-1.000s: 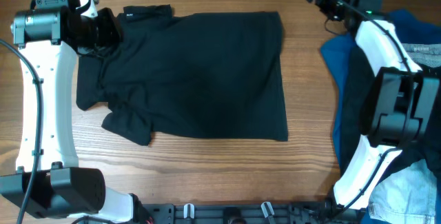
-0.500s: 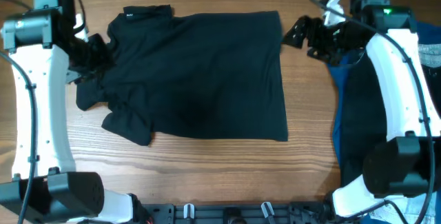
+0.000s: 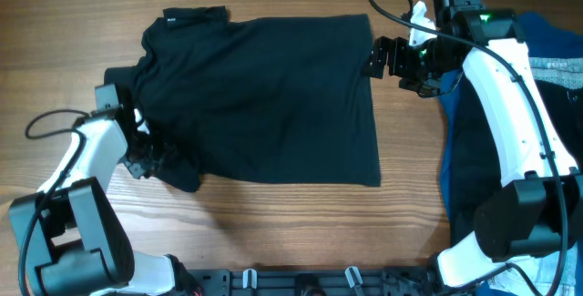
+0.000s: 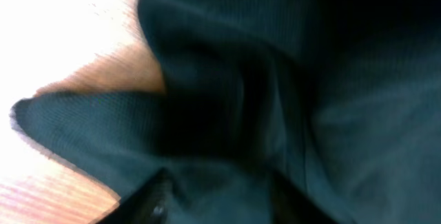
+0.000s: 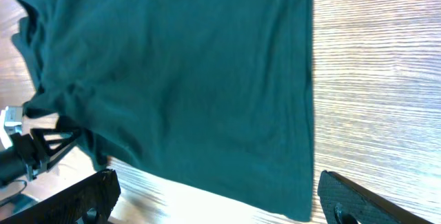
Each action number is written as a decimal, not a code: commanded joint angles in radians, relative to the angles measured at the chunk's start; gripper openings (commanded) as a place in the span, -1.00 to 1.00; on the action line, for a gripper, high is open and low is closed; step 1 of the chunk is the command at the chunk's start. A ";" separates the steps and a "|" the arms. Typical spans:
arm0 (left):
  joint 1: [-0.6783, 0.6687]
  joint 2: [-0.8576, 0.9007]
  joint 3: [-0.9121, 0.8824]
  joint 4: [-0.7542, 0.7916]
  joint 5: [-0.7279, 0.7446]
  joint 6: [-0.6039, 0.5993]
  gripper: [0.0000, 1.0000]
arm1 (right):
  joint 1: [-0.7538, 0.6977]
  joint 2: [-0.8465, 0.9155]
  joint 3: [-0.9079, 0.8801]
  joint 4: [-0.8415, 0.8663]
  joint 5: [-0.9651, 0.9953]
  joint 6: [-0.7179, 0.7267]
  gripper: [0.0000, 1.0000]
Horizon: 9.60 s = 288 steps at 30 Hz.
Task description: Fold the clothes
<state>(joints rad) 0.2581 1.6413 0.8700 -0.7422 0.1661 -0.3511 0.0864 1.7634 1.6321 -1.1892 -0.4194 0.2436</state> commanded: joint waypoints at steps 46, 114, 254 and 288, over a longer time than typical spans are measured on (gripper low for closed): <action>0.328 -0.430 0.015 -0.252 0.028 -0.018 -0.07 | 0.330 0.013 -0.732 0.278 0.018 0.333 -0.80; 0.296 0.211 0.288 0.108 -0.044 -0.024 0.06 | 0.167 -0.347 -0.703 0.514 0.125 0.353 0.45; 0.093 -0.122 0.054 0.492 -0.030 -0.075 0.08 | 0.128 -0.216 -0.729 0.711 0.191 0.541 0.34; -0.108 0.016 0.059 0.291 -0.043 0.085 -0.92 | 0.124 -0.214 -0.743 0.653 0.159 0.361 -0.05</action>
<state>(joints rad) 0.1524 1.7130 0.9081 -0.4442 0.1230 -0.2672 0.2123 1.5345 0.8925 -0.5381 -0.2684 0.6041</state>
